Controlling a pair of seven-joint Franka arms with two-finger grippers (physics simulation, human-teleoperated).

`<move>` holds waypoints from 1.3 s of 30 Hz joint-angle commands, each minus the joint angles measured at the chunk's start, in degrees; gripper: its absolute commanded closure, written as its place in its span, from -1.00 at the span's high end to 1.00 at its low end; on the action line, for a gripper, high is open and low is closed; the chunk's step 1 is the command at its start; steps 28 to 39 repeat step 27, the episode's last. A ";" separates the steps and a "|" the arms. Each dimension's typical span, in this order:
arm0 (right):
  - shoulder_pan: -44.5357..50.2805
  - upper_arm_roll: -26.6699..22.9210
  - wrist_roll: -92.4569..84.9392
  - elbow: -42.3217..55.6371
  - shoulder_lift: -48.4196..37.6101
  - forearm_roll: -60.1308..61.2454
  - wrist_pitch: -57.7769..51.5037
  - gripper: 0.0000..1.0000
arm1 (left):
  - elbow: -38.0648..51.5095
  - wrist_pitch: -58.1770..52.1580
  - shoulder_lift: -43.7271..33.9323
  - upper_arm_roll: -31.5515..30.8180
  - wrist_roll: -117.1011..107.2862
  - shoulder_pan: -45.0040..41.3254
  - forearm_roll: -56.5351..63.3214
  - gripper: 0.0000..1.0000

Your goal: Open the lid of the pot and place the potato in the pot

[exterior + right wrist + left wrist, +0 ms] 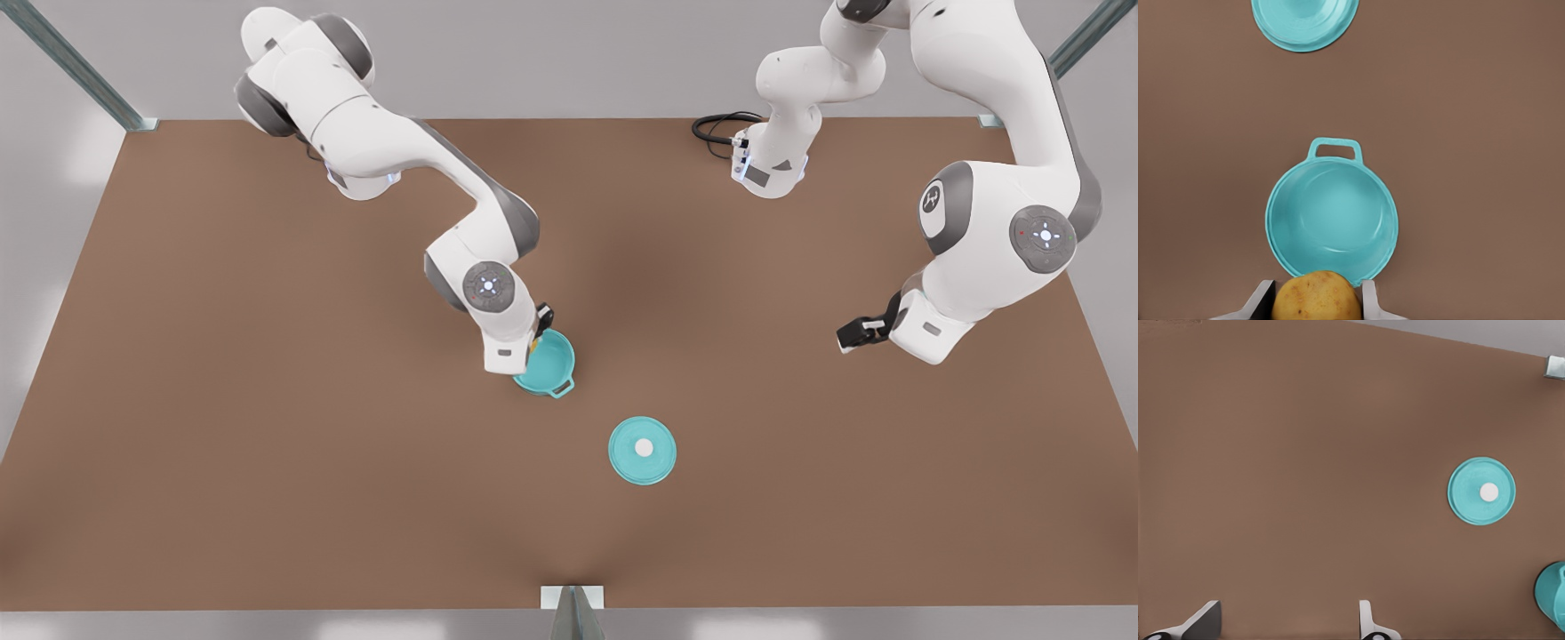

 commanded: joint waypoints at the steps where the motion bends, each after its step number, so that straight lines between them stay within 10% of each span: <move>1: 0.34 0.02 19.73 -0.04 1.98 -0.88 4.33 -0.08 | -0.03 -0.24 -0.06 -0.09 11.33 -0.02 0.09 1.00; 12: 1.49 -0.51 20.17 -0.12 10.16 -0.35 14.79 -0.04 | -0.03 -0.06 -0.06 -0.18 11.24 -0.63 2.81 1.00; 14: 1.49 -0.51 22.10 -0.12 10.16 -0.35 15.05 0.89 | -0.03 -0.15 -0.06 -0.09 11.24 -0.63 2.81 1.00; 15: 1.49 -0.51 22.27 -0.12 10.16 -0.26 15.05 1.00 | -0.03 -0.15 -0.06 -0.09 11.33 -0.63 2.81 1.00; 20: 0.52 -0.51 22.54 -0.04 0.59 -0.88 8.64 1.00 | -0.03 -0.24 -0.06 -0.09 11.42 -0.63 2.90 1.00; 26: -30.15 -3.58 -8.48 0.14 -12.07 -4.83 -12.54 1.00 | -0.03 -0.24 -0.06 -0.18 11.42 -0.63 2.81 1.00; 39: -30.85 -3.67 -8.49 0.14 -12.07 -4.75 -13.07 1.00 | -0.03 -0.24 -0.06 -0.18 11.42 -0.72 2.81 1.00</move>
